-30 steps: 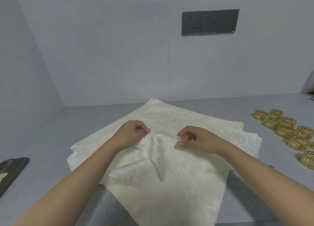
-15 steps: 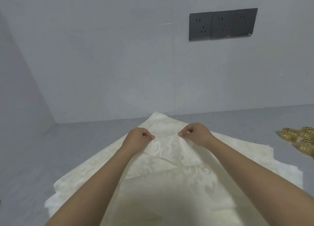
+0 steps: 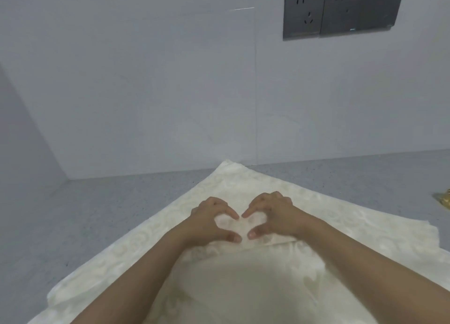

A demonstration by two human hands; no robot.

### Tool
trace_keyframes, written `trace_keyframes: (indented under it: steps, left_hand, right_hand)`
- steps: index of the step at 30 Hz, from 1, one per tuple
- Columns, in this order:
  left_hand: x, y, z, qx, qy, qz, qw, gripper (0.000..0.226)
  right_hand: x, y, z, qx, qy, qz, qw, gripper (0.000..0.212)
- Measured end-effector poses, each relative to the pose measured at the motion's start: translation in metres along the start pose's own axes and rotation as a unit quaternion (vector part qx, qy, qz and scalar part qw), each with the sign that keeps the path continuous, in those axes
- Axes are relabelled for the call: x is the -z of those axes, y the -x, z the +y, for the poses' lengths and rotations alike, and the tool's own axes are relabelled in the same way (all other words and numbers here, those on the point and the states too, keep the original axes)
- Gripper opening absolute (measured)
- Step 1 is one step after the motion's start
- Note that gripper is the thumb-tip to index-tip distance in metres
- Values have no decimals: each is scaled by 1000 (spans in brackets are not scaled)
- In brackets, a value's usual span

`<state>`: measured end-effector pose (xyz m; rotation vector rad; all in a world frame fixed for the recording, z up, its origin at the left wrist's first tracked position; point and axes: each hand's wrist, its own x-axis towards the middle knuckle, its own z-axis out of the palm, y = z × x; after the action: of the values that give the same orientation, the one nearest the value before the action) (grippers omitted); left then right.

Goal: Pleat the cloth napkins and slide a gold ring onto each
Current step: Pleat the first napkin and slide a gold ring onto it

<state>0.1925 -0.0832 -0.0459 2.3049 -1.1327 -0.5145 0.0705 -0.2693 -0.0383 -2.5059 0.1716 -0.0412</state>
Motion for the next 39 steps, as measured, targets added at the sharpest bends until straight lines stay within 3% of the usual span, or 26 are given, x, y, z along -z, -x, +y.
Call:
trace_keyframes:
  steps: [4,8,12,16,19,21,24,26,29,33,36,39]
  left_hand:
    - [3,-15,3,-5,14,105,994,19]
    - [17,-38,7,62,88,221,969,19]
    - [14,-58,-4,89,45,260,960,23]
    - [8,-71,-12,84,-14,283,955,26]
    - [8,-80,-14,110,10,300,947,21]
    - [9,-85,-15,119,23,304,945,20]
    - [4,-87,-18,116,22,301,946,5]
    - [-2,-87,-23,103,19,314,944,13]
    - [-5,-86,-24,99,-14,316,943,21]
    - [1,-77,-15,95,-42,298,949,26]
    - [6,-49,0,42,-52,264,962,13]
    - [9,-8,14,30,12,134,990,26]
  right_hand:
    - [0,-19,2,-34,-49,98,993,17]
    - [8,-51,6,-85,-140,224,961,30]
    - [7,-70,10,-112,-49,200,972,35]
    - [2,-77,18,-98,38,166,980,56]
    - [0,-84,21,-139,14,186,973,43]
    - [0,-91,23,-164,0,215,963,34]
    - [-7,-98,27,-161,117,218,955,32]
    - [-14,-99,30,-145,199,216,945,34]
    - [-18,-100,31,-136,233,211,939,34]
    - [-14,-85,26,-99,194,217,951,35]
    - [-8,-57,15,-24,133,229,964,26]
    - [1,-17,-4,-11,20,102,994,21]
